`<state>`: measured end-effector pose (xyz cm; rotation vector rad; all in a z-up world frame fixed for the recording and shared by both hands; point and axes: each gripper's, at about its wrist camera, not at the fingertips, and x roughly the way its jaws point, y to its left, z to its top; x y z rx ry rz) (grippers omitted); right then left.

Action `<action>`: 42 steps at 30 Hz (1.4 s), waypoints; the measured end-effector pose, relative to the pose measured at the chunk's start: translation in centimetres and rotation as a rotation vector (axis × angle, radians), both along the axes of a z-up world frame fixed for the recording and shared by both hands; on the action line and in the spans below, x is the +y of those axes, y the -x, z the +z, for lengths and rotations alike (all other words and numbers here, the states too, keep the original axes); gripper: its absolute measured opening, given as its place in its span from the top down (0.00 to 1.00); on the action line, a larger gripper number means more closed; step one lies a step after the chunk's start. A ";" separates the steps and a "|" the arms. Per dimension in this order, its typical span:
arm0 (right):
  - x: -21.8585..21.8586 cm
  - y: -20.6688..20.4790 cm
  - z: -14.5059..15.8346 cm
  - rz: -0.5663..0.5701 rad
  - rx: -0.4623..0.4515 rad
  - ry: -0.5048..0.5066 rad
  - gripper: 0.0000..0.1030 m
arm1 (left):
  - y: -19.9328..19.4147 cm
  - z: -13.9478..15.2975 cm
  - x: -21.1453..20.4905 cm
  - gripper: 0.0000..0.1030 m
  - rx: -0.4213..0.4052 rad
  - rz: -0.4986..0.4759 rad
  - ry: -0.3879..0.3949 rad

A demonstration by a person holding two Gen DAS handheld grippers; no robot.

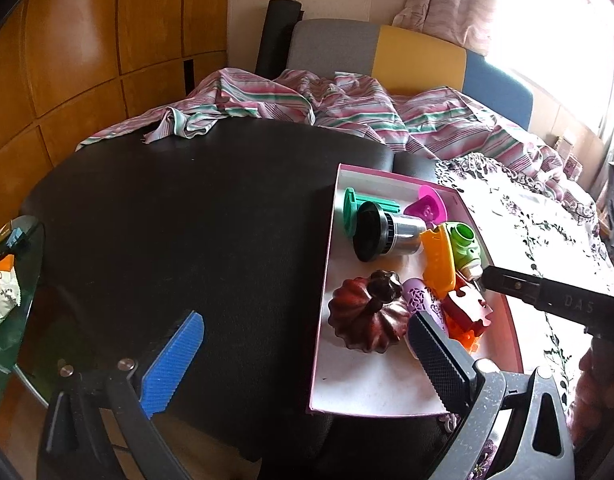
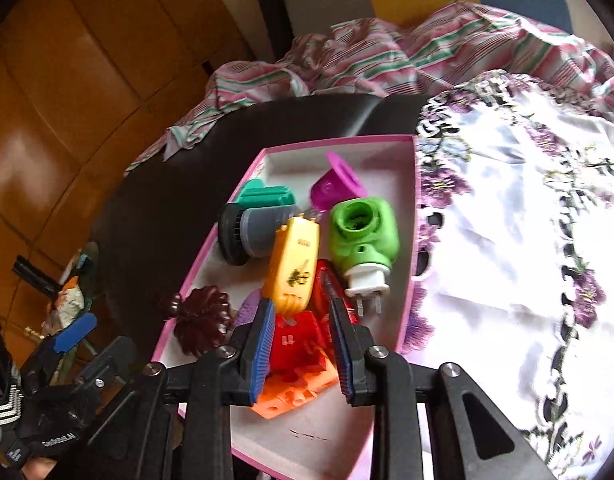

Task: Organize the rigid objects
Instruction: 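Lower the red block into the tray and open the right gripper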

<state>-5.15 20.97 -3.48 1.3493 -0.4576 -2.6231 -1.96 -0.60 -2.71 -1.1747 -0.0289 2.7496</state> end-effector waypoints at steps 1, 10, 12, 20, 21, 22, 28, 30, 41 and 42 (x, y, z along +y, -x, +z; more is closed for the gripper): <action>0.0 -0.3 0.1 -0.018 0.006 -0.019 0.68 | -0.1 0.0 0.0 0.00 0.002 0.001 0.003; -1.5 -3.7 0.9 -0.139 0.068 -0.212 0.40 | -0.9 0.5 0.6 0.00 0.015 0.015 0.027; -1.8 -4.4 0.8 -0.156 0.078 -0.236 0.37 | -1.2 0.6 0.6 0.00 0.022 0.024 0.034; -2.1 -5.7 0.4 -0.197 0.070 -0.233 0.37 | -2.6 1.7 0.6 0.00 0.088 0.022 0.033; -2.2 -5.7 0.4 -0.196 0.072 -0.235 0.37 | -2.7 1.8 0.5 0.00 0.088 0.023 0.030; -2.3 -5.7 0.5 -0.196 0.076 -0.237 0.37 | -2.6 1.8 0.5 0.00 0.087 0.023 0.029; -3.0 -6.2 1.2 -0.201 0.113 -0.261 0.37 | -3.0 2.1 0.5 0.00 0.093 0.026 0.042; -3.3 -6.3 1.4 -0.202 0.124 -0.271 0.37 | -3.1 2.2 0.5 0.00 0.094 0.023 0.045; -4.0 -6.3 1.8 -0.190 0.135 -0.293 0.37 | -3.1 2.0 0.3 0.01 0.089 0.026 0.048; -4.0 -6.3 1.8 -0.189 0.134 -0.293 0.37 | -3.2 2.0 0.3 0.01 0.088 0.026 0.048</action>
